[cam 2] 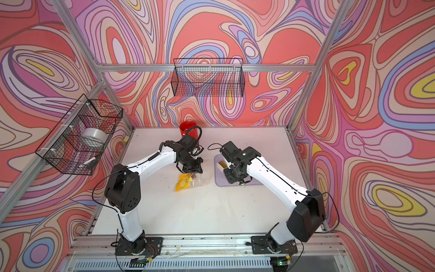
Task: Put the cookies into a resealable bag to prevent moisture
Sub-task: Pick up the cookie from the tray, then place the cookie in the ziploc bag.
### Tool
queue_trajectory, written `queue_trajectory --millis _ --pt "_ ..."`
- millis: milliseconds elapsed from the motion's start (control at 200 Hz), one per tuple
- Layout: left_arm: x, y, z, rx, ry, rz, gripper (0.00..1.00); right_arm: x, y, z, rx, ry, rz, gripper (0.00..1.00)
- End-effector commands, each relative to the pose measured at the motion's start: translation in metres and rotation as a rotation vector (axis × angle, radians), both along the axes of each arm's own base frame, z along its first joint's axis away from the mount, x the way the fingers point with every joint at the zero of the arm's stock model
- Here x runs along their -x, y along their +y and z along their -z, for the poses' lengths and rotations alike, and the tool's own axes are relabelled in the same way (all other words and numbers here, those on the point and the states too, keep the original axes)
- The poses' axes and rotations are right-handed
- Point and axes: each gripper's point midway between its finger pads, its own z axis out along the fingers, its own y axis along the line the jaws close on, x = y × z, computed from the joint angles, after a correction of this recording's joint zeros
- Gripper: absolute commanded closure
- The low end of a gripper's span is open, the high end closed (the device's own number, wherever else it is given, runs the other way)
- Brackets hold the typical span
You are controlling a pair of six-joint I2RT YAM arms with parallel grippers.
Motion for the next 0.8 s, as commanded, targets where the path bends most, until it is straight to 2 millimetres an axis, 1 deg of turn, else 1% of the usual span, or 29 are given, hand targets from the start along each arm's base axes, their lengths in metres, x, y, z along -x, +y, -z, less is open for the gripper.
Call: queue_trajectory --millis 0,320,456,541,641,731,796 --pt "-0.002 -0.008 -0.001 0.016 0.002 0.029 1.0 0.002 0.028 -0.014 -0.143 0.003 -0.078 0.63" --pt "-0.001 -0.011 -0.011 0.031 -0.009 0.049 1.0 -0.001 0.046 0.018 -0.184 0.076 -0.083 0.62" --pt "-0.001 -0.012 -0.014 0.038 -0.015 0.053 1.0 -0.006 0.042 0.028 -0.147 0.079 -0.057 0.58" --pt "-0.001 -0.011 -0.014 0.035 -0.017 0.052 1.0 -0.007 0.041 0.025 -0.147 0.062 -0.046 0.53" --pt "-0.002 -0.01 -0.011 0.027 -0.017 0.046 1.0 -0.007 0.04 0.017 -0.163 0.037 -0.045 0.49" --pt "-0.003 -0.01 -0.008 0.027 -0.012 0.04 1.0 -0.006 0.039 0.009 -0.175 0.021 -0.048 0.48" --pt "-0.004 -0.01 -0.006 0.022 -0.011 0.035 1.0 -0.006 0.032 0.002 -0.165 0.002 -0.036 0.48"
